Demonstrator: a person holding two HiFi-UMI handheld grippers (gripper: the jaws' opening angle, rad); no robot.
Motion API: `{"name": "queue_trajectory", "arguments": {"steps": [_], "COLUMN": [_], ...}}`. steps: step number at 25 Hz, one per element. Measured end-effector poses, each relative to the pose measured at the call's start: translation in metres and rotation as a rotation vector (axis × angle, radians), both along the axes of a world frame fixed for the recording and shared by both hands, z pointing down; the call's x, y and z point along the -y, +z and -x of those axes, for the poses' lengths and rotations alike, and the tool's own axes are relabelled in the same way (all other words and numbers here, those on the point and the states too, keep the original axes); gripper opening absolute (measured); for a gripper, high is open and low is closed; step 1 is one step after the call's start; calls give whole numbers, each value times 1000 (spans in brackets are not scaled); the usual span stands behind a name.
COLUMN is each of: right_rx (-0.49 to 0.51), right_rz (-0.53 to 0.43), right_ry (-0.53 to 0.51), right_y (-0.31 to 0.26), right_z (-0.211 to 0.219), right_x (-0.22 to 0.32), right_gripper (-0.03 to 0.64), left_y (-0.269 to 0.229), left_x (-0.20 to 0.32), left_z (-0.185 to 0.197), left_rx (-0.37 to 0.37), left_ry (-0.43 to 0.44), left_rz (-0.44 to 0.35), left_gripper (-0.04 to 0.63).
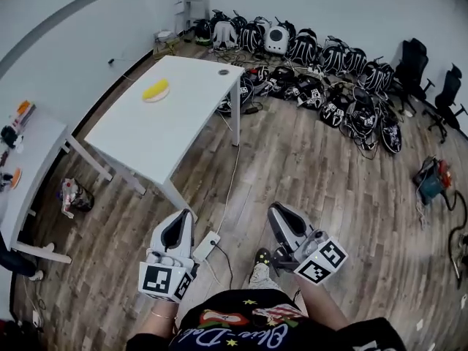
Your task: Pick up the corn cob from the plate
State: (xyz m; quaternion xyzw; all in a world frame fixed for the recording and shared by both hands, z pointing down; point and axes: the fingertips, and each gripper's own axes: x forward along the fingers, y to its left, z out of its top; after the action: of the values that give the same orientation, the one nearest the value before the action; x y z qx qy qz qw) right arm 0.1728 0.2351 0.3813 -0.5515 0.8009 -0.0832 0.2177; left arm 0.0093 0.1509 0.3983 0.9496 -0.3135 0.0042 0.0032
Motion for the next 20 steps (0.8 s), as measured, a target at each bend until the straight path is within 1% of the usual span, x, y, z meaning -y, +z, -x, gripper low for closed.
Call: {"name": "queue_trajectory", "arguments": {"steps": [3,6,8,11,13,15,18,20], "right_rx": [-9,-25,-16,-9,-18,-24,-40,-76], "right_rz": [-31,-45,-38,-46,-47,-26,-6,-8], "right_ry": [-80,-132,-164,-219,-248,-274,-338,-420], "right_y": [-15,-12,-14,-20,-21,-15,-6,-7], "right_z": [-45,-86,-106,-113,-114,-113,-111,-107], "right_x": [43,76,97,122,143,170,222,267], "right_gripper": [15,15,15,15,15,15,15,15], "left_y": [-12,-21,-29,-30,-26,-20,-9,-5], "left_x": [39,60,66,89,119,147,193,230], "left_z": [-58,-111,-135,-145,-149,-153,-158,-162], "left_rx": [14,-20,-12,39,26,5,11,-8], "left_ry": [-37,-42,-45,-74,-94,-112,-133,-143], "left_rz": [-25,-52,-62,-62,-20,15,12,4], "left_gripper": [-3,-3,-3,-3,-3,-3,-3,-3]}}
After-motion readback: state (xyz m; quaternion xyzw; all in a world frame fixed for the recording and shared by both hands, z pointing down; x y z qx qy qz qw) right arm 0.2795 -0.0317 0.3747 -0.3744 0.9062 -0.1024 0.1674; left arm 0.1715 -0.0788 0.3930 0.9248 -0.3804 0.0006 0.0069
